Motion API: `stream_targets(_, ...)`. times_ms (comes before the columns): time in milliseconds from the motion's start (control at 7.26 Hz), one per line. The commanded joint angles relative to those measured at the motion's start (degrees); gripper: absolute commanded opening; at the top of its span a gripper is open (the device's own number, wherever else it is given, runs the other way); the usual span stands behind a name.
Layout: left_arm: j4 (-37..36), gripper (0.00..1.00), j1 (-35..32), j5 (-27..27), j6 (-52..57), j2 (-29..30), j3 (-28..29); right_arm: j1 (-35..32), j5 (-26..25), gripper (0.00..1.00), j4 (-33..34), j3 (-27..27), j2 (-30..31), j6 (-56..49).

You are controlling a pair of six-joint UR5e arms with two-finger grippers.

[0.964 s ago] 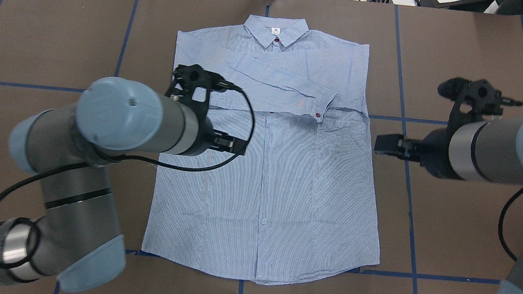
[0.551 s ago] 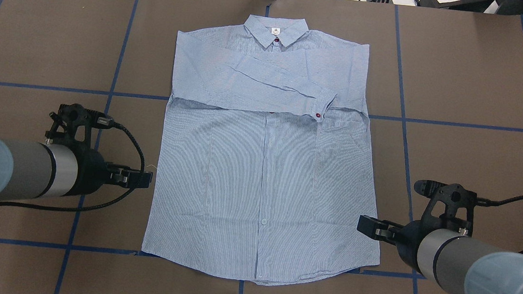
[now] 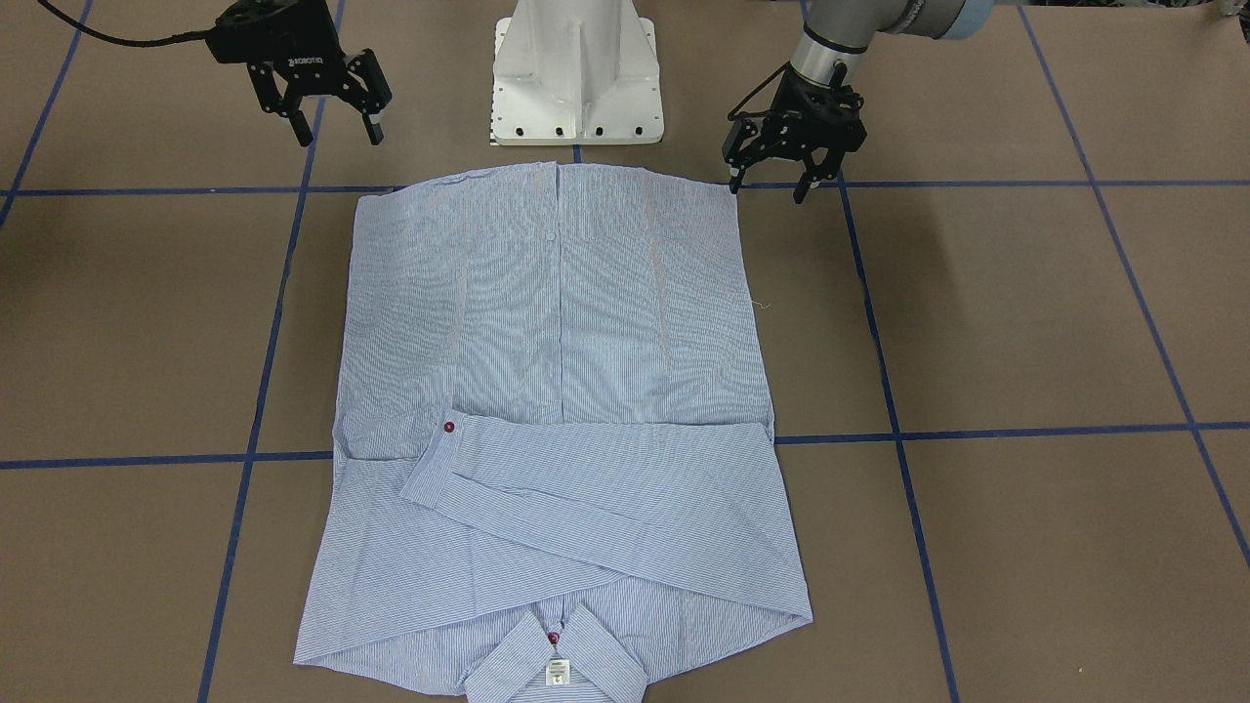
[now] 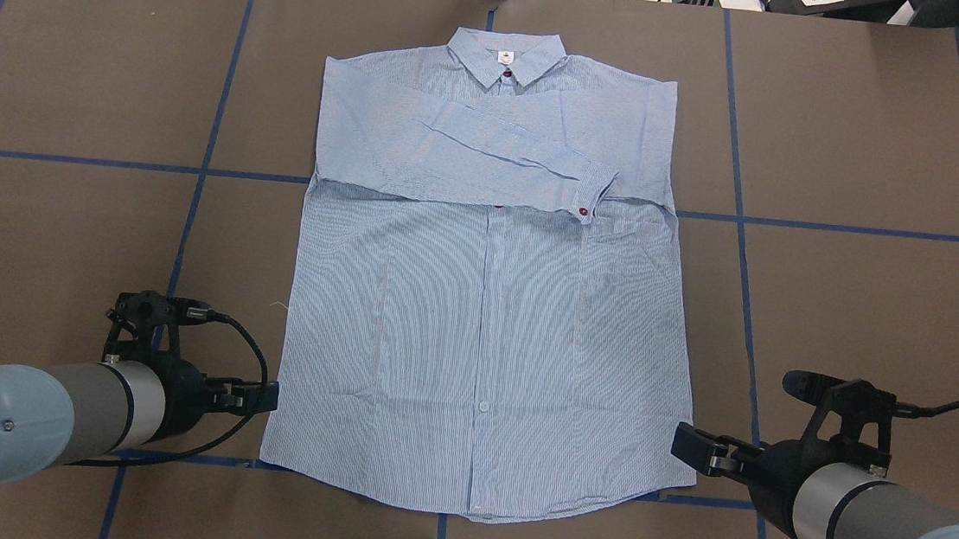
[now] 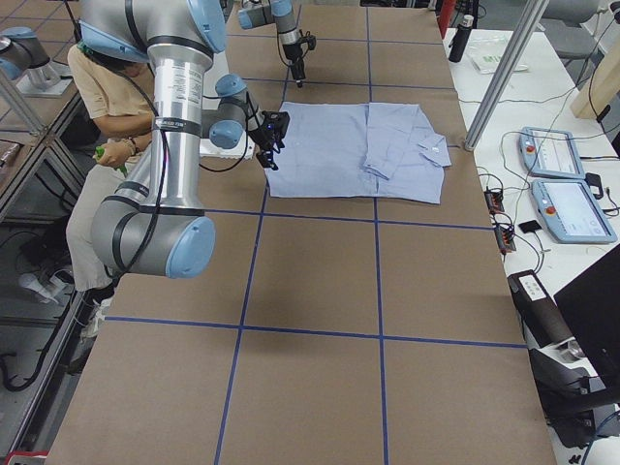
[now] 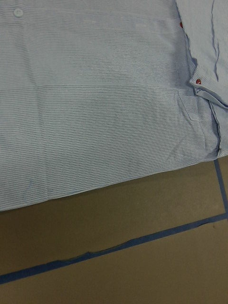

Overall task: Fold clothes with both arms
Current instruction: 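Release the sleeve and move both grippers to the shirt hem corners, then lower both grippers and grasp the two hem corners nearest the robot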

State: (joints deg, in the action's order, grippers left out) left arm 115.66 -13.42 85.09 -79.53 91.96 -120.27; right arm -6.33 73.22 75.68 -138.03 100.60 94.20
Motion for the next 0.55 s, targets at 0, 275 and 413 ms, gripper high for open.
stream_targets(0,-0.3,0.86,1.5,-0.5,-0.7,2.5,2.9,0.4,-0.4,1.00,-0.7,0.0,0.7,0.0)
stream_targets(275,-0.3,0.74,4.2,-0.4,-1.3,2.7,3.1,0.5,-0.4,1.00,-0.7,0.1,0.7,0.0)
stream_targets(413,-0.6,0.74,5.3,-0.4,-1.5,2.6,3.2,0.7,-0.4,1.00,-0.7,0.1,0.7,0.0)
